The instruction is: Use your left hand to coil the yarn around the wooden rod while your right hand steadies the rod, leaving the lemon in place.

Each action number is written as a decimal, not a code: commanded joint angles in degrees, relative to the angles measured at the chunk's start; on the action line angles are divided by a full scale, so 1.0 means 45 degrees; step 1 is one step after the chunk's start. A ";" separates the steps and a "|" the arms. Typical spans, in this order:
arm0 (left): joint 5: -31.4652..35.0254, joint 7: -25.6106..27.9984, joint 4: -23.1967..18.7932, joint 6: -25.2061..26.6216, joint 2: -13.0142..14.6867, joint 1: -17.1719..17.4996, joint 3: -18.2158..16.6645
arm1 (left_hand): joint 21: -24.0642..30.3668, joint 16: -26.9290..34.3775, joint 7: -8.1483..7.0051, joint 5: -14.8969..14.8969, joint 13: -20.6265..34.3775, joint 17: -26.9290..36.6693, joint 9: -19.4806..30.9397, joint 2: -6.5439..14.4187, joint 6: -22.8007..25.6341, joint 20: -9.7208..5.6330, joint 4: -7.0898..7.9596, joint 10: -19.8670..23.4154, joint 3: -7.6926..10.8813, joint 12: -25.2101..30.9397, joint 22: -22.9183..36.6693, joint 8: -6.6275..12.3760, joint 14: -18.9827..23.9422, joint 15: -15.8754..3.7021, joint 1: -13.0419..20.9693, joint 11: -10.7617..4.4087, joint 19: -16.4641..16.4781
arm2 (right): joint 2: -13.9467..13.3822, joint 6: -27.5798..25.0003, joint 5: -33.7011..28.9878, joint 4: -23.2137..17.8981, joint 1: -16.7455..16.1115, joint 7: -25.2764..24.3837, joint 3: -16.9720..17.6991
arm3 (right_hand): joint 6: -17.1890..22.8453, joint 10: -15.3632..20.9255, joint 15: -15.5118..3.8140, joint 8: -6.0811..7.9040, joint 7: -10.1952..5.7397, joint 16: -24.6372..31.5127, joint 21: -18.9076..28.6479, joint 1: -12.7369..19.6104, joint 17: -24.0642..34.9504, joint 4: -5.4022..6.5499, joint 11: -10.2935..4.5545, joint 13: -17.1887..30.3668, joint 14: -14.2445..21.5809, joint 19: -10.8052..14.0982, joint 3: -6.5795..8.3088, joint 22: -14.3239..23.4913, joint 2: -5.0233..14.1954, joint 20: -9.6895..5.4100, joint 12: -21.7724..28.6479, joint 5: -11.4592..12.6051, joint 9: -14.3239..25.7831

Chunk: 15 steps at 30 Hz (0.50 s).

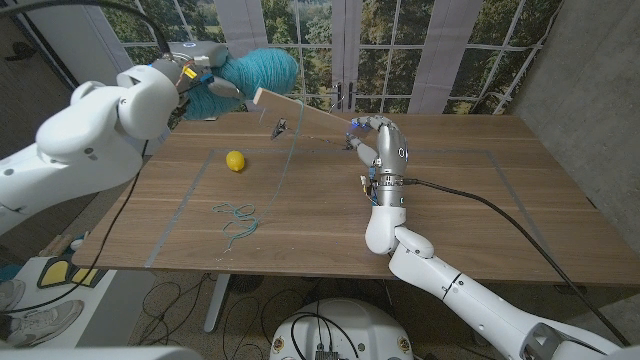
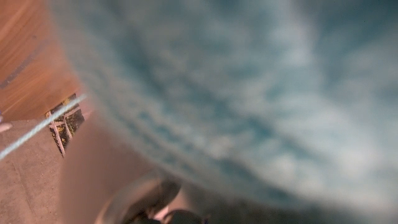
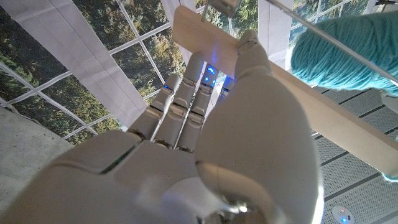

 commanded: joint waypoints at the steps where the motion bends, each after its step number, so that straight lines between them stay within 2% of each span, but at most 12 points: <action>1: -0.0977 -0.0191 -0.0382 0.0730 0.1419 0.1559 -0.0740 | 0.0287 0.2135 -0.1375 0.0090 0.7868 0.3367 0.0058 0.0967 0.1425 -0.1410 0.3360 0.0670 0.3346 0.0056 0.1364 -0.0009 0.3289 -0.2431 0.0211 -0.1139 0.0005 | 0.0749 -0.0499 -0.0312 -0.0197 -0.0342 -0.0493 0.0991 | 0.1142 0.2052 -0.1618 -0.0040 -0.0169 -0.0027 0.0088 0.1205 0.0085 0.0061 -0.1068 0.2584 0.0142 0.0003 -0.0015 0.0031 0.1362 -0.1364 0.0185 0.0079 0.1437; 3: -0.1243 -0.0289 -0.0452 0.0797 0.1595 0.1731 -0.0786 | 0.0278 0.2114 -0.1365 0.0090 0.7862 0.3300 0.0062 0.0970 0.1421 -0.1409 0.3340 0.0674 0.3327 0.0053 0.1334 -0.0014 0.3321 -0.2441 0.0218 -0.1139 -0.0015 | 0.0993 -0.0723 -0.0493 -0.0235 -0.0408 -0.0493 0.1214 | 0.1150 0.2050 -0.1610 -0.0045 -0.0174 -0.0039 0.0095 0.1199 0.0106 0.0071 -0.1077 0.2598 0.0152 -0.0015 -0.0030 0.0031 0.1366 -0.1357 0.0188 0.0079 0.1436; 4: -0.1307 -0.0115 -0.0462 0.0772 0.1672 0.2172 -0.1008 | 0.0281 0.2147 -0.1364 0.0099 0.7878 0.3348 0.0053 0.0968 0.1425 -0.1409 0.3329 0.0672 0.3346 0.0062 0.1333 -0.0022 0.3325 -0.2457 0.0227 -0.1118 -0.0027 | 0.1250 -0.0870 -0.0771 -0.0205 -0.0459 -0.0493 0.1430 | 0.1141 0.2076 -0.1624 -0.0044 -0.0169 -0.0050 0.0108 0.1226 0.0128 0.0064 -0.1055 0.2578 0.0168 -0.0019 -0.0031 0.0030 0.1378 -0.1347 0.0182 0.0084 0.1455; 7: -0.1737 -0.0013 -0.0510 0.0552 0.1715 0.2759 -0.1495 | 0.0292 0.2092 -0.1344 0.0100 0.7871 0.3257 0.0051 0.0974 0.1431 -0.1408 0.3321 0.0672 0.3328 0.0058 0.1313 -0.0028 0.3310 -0.2454 0.0227 -0.1117 -0.0022 | 0.1764 -0.1078 -0.1364 -0.0078 -0.0543 -0.0493 0.1821 | 0.1147 0.2089 -0.1606 -0.0062 -0.0159 -0.0057 0.0136 0.1213 0.0174 0.0083 -0.1023 0.2548 0.0202 -0.0017 -0.0060 0.0030 0.1383 -0.1330 0.0161 0.0083 0.1444; 12: -0.2375 -0.0255 -0.0680 -0.0014 0.1932 0.3140 -0.1725 | 0.0310 0.2111 -0.1299 0.0108 0.7880 0.3239 0.0047 0.0978 0.1425 -0.1409 0.3309 0.0669 0.3322 0.0062 0.1306 -0.0045 0.3351 -0.2445 0.0229 -0.1098 -0.0042 | 0.2147 -0.1330 -0.1905 0.0079 -0.0523 -0.0493 0.2121 | 0.1134 0.2089 -0.1608 -0.0081 -0.0148 -0.0100 0.0160 0.1243 0.0212 0.0078 -0.1019 0.2539 0.0208 -0.0037 -0.0076 0.0028 0.1390 -0.1321 0.0147 0.0088 0.1448; 14: -0.2493 -0.0120 -0.0632 -0.0259 0.1866 0.3306 -0.1841 | 0.0324 0.2147 -0.1321 0.0121 0.7905 0.3292 0.0044 0.0978 0.1411 -0.1410 0.3308 0.0665 0.3343 0.0077 0.1303 -0.0060 0.3348 -0.2441 0.0230 -0.1090 -0.0045 | 0.2244 -0.1278 -0.2043 0.0123 -0.0547 -0.0493 0.2218 | 0.1153 0.2072 -0.1601 -0.0084 -0.0156 -0.0111 0.0170 0.1246 0.0234 0.0080 -0.1021 0.2560 0.0217 -0.0045 -0.0090 0.0028 0.1385 -0.1317 0.0150 0.0087 0.1443; 15: -0.2936 -0.0307 -0.0516 -0.0648 0.1717 0.3147 -0.1773 | 0.0322 0.2150 -0.1311 0.0123 0.7905 0.3296 0.0054 0.0983 0.1397 -0.1410 0.3313 0.0664 0.3345 0.0076 0.1294 -0.0061 0.3346 -0.2438 0.0228 -0.1096 -0.0046 | 0.2439 -0.1251 -0.2231 0.0147 -0.0599 -0.0493 0.2377 | 0.1154 0.2100 -0.1621 -0.0091 -0.0138 -0.0124 0.0189 0.1277 0.0252 0.0069 -0.1002 0.2554 0.0232 -0.0034 -0.0086 0.0027 0.1398 -0.1303 0.0154 0.0093 0.1442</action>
